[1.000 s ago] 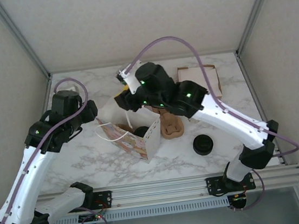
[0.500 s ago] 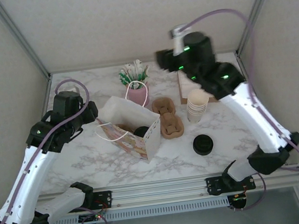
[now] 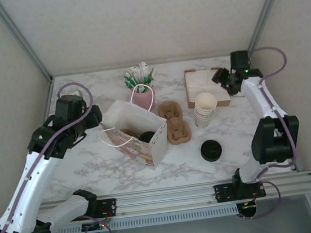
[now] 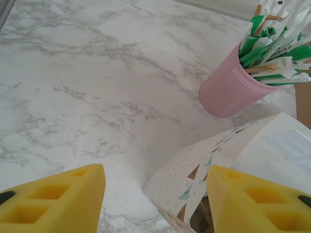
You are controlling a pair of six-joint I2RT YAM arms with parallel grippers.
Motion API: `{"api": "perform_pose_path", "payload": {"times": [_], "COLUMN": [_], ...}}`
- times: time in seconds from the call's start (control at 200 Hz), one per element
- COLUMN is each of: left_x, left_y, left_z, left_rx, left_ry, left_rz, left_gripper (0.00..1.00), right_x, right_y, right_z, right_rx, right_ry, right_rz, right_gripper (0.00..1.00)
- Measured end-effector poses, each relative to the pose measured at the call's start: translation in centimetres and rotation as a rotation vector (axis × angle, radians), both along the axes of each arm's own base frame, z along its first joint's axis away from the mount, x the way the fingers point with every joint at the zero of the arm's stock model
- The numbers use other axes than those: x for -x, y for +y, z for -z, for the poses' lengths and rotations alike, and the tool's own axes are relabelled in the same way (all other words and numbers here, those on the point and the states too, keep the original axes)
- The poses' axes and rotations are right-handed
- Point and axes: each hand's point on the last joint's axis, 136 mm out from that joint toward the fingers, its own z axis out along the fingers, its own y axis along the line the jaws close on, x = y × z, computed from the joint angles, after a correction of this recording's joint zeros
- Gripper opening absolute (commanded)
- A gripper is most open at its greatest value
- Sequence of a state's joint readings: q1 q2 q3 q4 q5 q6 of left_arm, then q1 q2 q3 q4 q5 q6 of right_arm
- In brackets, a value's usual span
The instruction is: Pack the takeout coffee
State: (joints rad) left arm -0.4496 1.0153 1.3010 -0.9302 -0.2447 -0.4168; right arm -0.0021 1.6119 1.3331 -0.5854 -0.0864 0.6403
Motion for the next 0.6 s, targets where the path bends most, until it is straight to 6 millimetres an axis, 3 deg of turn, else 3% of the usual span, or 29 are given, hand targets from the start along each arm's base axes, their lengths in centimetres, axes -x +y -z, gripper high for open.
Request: {"api": "perform_pose_path", "payload": {"times": [0.06, 0.125, 0.601], "left_x": [-0.1, -0.2, -0.3], "left_y": [0.0, -0.1, -0.1], "left_z": [0.0, 0.1, 0.3], "left_rx": [0.001, 0.003, 0.005], "left_ry": [-0.001, -0.001, 0.002], "left_rz": [0.0, 0.002, -0.002], "left_gripper": [0.57, 0.57, 0.58], "right_x": [0.8, 1.1, 0.0], "right_y": [0.6, 1.0, 2.1], "right_z": [2.3, 3.6, 8.7], "right_rx": [-0.053, -0.096, -0.246], "right_ry": [0.057, 0.082, 0.146], "right_rz": [0.025, 0.053, 0.202], "right_gripper": [0.66, 0.66, 0.65]}}
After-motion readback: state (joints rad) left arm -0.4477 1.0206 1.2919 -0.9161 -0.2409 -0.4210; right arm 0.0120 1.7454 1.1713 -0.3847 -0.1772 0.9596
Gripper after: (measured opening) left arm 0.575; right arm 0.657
